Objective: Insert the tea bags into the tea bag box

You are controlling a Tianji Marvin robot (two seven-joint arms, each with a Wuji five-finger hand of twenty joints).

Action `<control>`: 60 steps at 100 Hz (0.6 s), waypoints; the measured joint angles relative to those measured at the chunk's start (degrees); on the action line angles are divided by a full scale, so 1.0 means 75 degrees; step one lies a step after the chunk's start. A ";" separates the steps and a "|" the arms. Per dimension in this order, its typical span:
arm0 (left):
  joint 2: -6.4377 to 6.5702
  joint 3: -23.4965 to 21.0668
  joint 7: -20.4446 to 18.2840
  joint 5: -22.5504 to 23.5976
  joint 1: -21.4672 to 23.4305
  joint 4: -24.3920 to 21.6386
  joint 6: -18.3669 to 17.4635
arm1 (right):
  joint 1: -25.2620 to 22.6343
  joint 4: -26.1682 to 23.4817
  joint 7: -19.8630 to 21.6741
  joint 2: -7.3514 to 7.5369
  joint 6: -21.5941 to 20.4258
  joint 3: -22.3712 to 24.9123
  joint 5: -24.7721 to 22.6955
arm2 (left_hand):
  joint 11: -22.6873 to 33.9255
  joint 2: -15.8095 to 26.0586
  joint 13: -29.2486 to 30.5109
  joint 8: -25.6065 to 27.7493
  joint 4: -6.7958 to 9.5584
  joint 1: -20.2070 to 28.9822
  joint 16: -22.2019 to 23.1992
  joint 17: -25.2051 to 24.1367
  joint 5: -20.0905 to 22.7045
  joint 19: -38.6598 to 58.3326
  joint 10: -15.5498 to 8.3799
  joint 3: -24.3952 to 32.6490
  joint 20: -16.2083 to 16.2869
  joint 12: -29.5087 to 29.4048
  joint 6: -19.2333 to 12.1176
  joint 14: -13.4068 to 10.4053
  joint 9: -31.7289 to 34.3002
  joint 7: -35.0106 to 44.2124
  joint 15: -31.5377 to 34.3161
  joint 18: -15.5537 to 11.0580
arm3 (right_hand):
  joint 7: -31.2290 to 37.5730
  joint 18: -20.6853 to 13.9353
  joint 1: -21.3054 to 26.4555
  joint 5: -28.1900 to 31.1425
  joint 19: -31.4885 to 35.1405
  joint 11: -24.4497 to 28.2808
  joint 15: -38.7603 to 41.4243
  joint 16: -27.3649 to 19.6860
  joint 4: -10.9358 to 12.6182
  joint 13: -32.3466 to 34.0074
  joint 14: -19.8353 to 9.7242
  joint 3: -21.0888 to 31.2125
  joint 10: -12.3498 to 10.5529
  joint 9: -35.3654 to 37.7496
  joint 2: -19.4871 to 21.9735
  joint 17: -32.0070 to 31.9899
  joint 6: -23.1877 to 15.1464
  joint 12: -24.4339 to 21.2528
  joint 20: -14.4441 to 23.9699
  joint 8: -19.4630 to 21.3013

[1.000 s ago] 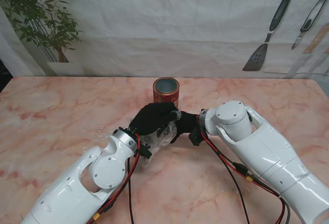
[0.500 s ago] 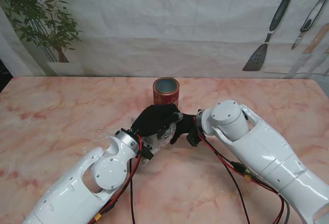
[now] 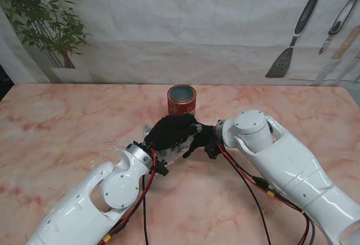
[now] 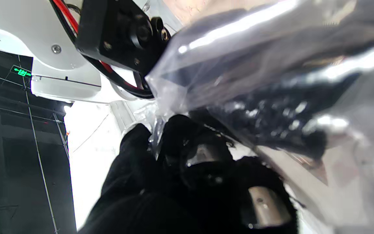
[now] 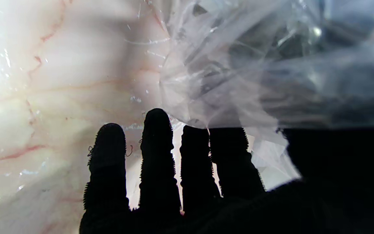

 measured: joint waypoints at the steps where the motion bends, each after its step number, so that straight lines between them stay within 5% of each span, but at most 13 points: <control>1: 0.0001 0.0002 0.0000 0.0005 0.0003 0.0000 -0.0002 | -0.0004 -0.0008 -0.0041 -0.0003 0.0000 0.0003 0.0001 | -0.0001 0.0000 0.0000 0.0000 0.0000 0.0000 0.0000 0.0000 0.0000 0.0000 0.0000 0.0000 0.0000 0.0000 0.0000 0.0000 0.0000 0.0000 0.0000 0.0000 | 0.0000 0.0000 0.0000 0.0000 0.0000 0.0000 0.0000 0.0000 0.0000 0.0000 0.0000 0.0000 0.0000 0.0000 0.0000 0.0000 0.0000 0.0000 0.0000 0.0000; 12: 0.0003 0.0013 -0.0009 0.0056 0.0040 0.0000 -0.0026 | -0.0077 -0.0057 -0.0359 -0.0075 0.0052 0.0070 0.0068 | -0.0005 0.0000 0.0000 0.0000 0.0001 0.0000 0.0000 0.0000 0.0000 0.0001 0.0001 0.0000 0.0000 0.0000 0.0000 0.0001 0.0000 0.0000 0.0000 0.0000 | 0.1013 0.0003 0.0653 -0.0100 0.0007 0.0000 0.0000 0.0000 -0.0154 0.0078 0.0000 -0.0302 -0.0108 0.0230 0.0158 0.0003 -0.0104 0.0005 0.0000 -0.0763; 33: 0.0019 -0.0003 -0.0053 0.0091 0.0127 -0.0014 -0.0109 | -0.0136 -0.0033 -0.0535 -0.0189 0.0086 0.0076 0.0107 | -0.0007 0.0000 0.0000 0.0000 0.0015 0.0000 0.0000 0.0000 0.0000 0.0001 0.0002 0.0003 0.0000 -0.0001 0.0001 0.0002 0.0000 0.0000 0.0000 0.0002 | 0.1629 0.0010 0.0949 -0.0078 0.0008 0.0001 0.0000 0.0000 -0.0067 0.0159 0.0000 -0.0377 -0.0190 0.0260 0.0273 0.0007 -0.0325 0.0011 0.0000 -0.0787; 60: 0.0028 -0.0004 -0.0021 0.0167 0.0152 -0.0045 -0.0115 | -0.0107 -0.0077 -0.0625 -0.0164 0.0028 -0.0040 -0.0404 | -0.0008 0.0000 0.0000 0.0000 0.0038 0.0004 0.0000 0.0000 0.0000 0.0002 0.0005 0.0019 0.0000 -0.0001 0.0006 0.0006 0.0000 0.0000 0.0000 0.0005 | 0.2302 0.0021 0.0820 -0.0452 0.0008 0.0002 -0.0100 -0.0078 0.0826 -0.0259 0.0000 0.0306 -0.0120 -0.0202 0.0202 -0.0226 -0.0252 0.0011 0.0000 0.0416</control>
